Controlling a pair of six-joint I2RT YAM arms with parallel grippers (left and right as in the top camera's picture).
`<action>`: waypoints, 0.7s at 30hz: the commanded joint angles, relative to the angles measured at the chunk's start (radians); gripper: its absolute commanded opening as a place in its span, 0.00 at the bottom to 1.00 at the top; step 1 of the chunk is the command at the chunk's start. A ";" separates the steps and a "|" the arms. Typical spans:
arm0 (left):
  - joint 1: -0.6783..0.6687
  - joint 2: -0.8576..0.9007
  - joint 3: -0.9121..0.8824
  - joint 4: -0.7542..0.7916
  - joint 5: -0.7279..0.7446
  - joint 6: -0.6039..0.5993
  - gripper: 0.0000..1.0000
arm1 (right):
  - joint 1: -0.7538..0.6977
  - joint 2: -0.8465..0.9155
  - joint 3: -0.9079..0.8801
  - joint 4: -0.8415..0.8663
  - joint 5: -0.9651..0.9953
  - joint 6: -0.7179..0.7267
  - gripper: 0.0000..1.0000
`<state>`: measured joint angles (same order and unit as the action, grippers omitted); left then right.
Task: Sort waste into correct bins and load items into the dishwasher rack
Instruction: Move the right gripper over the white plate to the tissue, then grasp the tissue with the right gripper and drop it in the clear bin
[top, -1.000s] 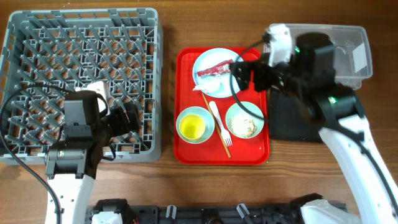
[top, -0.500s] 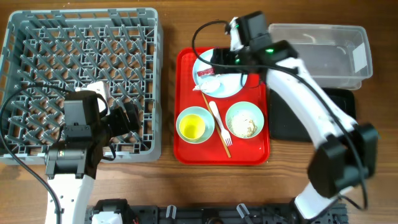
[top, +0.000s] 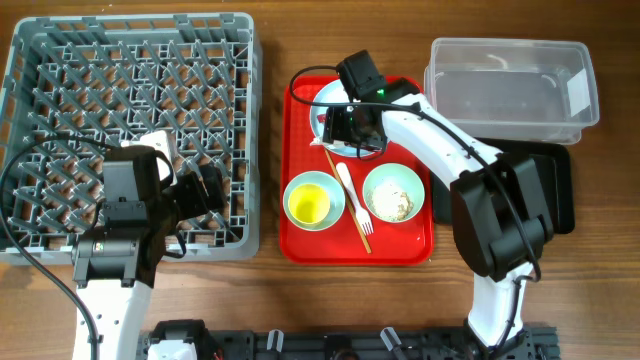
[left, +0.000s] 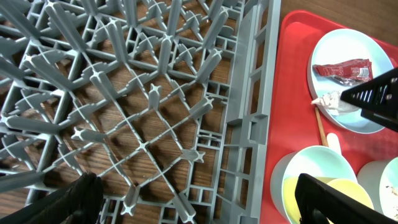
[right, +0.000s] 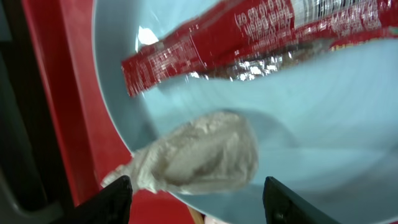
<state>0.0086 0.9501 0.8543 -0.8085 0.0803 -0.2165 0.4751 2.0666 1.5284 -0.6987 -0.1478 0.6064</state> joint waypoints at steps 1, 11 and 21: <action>0.005 -0.007 0.017 -0.001 0.016 -0.005 1.00 | 0.000 0.015 0.011 0.013 0.029 0.080 0.66; 0.005 -0.007 0.017 -0.001 0.016 -0.004 1.00 | 0.005 0.019 -0.037 0.021 0.044 0.156 0.64; 0.005 -0.007 0.017 -0.001 0.016 -0.004 1.00 | 0.005 0.021 -0.048 0.024 0.075 0.179 0.45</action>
<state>0.0086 0.9501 0.8543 -0.8085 0.0803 -0.2165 0.4755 2.0666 1.4944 -0.6762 -0.1135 0.7609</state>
